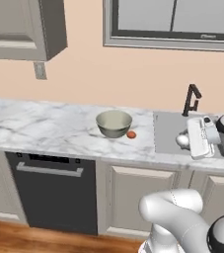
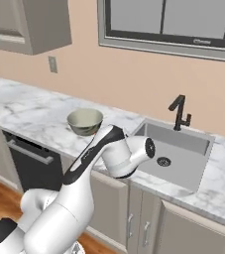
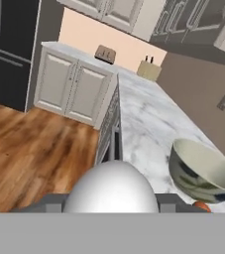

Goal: Gather the eggs and milk located in the vicinity of the sink area and place them right next to the bowl.

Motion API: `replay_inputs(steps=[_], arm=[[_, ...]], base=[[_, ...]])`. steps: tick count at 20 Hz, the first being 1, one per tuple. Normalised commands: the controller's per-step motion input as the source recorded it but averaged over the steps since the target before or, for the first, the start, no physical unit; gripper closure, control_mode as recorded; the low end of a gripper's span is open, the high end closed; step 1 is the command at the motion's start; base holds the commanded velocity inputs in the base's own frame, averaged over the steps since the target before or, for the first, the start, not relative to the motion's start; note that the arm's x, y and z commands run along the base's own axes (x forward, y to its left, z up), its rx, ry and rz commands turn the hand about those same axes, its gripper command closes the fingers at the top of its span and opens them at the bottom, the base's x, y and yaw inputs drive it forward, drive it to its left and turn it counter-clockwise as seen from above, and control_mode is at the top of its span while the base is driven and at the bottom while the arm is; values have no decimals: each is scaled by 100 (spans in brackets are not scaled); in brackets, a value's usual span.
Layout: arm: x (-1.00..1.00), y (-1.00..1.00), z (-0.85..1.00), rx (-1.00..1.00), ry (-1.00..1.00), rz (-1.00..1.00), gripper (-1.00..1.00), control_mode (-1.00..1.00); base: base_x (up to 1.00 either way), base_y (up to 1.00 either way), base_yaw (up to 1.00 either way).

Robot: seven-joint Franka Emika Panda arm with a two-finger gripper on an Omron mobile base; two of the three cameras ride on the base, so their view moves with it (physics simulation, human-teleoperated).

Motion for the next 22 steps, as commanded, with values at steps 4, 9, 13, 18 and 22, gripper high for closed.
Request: replay_inputs(steps=[4, 9, 13, 18, 22], arm=[[0, 0, 0, 0, 0, 0, 100, 100], [0, 0, 0, 0, 0, 0, 100, 100], [0, 0, 0, 0, 0, 0, 100, 100], [0, 0, 0, 0, 0, 0, 100, 100], [0, 0, 0, 0, 0, 0, 100, 100]], base=[[52, 0, -24], [84, 20, -22], [9, 27, -12], [-26, 24, -17], [-6, 48, -41]])
